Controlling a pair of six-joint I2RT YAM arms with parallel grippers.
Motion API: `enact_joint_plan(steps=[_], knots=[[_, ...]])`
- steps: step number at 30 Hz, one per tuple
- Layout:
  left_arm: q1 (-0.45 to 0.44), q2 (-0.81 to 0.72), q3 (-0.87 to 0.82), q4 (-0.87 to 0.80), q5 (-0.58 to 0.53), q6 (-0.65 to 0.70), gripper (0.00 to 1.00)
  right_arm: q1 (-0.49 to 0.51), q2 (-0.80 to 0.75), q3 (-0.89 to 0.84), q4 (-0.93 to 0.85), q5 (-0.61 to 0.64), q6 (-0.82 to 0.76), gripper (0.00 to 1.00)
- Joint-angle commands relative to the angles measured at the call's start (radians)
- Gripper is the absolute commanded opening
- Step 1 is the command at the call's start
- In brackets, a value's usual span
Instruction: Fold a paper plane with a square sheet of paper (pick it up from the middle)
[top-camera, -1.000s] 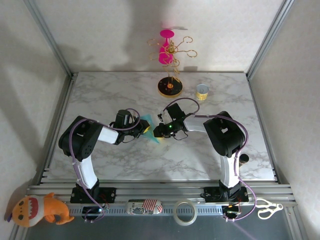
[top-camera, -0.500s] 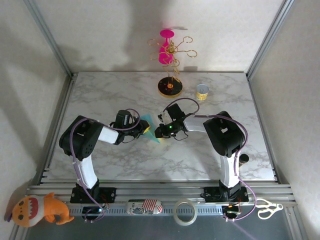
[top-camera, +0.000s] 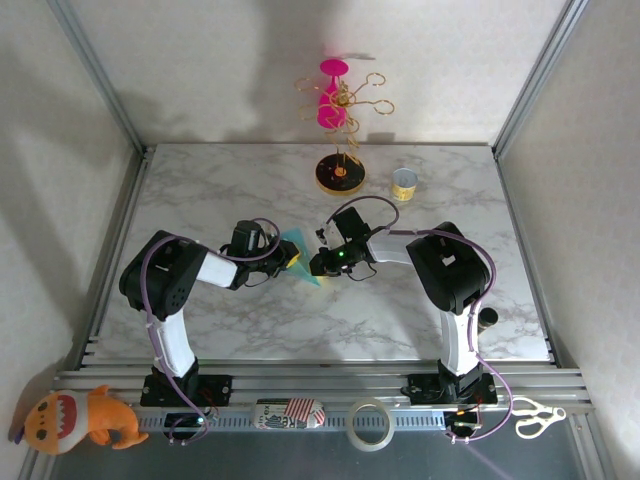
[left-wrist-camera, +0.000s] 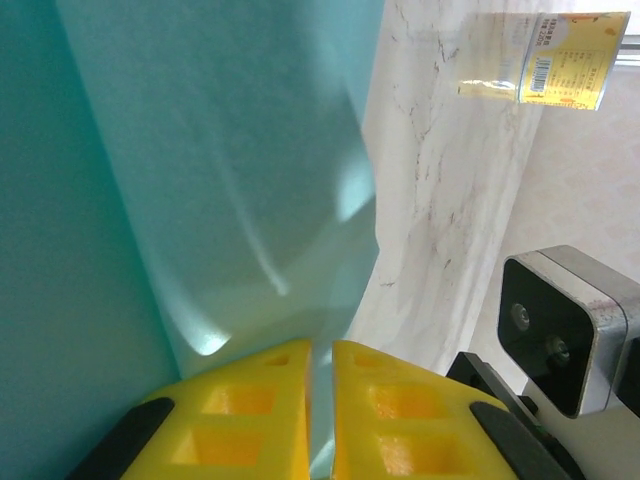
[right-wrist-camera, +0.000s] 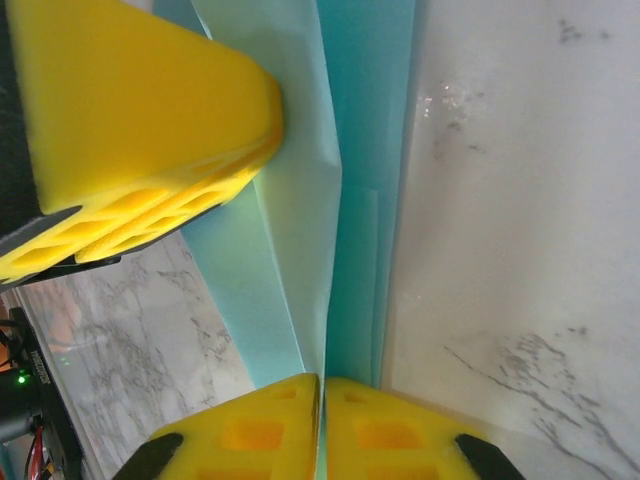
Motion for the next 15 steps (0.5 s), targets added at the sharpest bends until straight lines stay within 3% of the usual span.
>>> enact_joint_plan(steps=[1,4,15], knots=[[0.007,0.024,0.018,-0.001,0.020,0.028,0.14,-0.005,0.036,-0.021,-0.028,0.035,-0.011,0.16],[0.007,0.026,0.023,-0.001,0.022,0.032,0.14,-0.006,0.039,-0.024,-0.030,0.044,-0.013,0.18],[0.019,-0.020,0.015,0.019,0.018,0.027,0.17,-0.007,0.047,-0.062,-0.001,0.099,-0.007,0.08]])
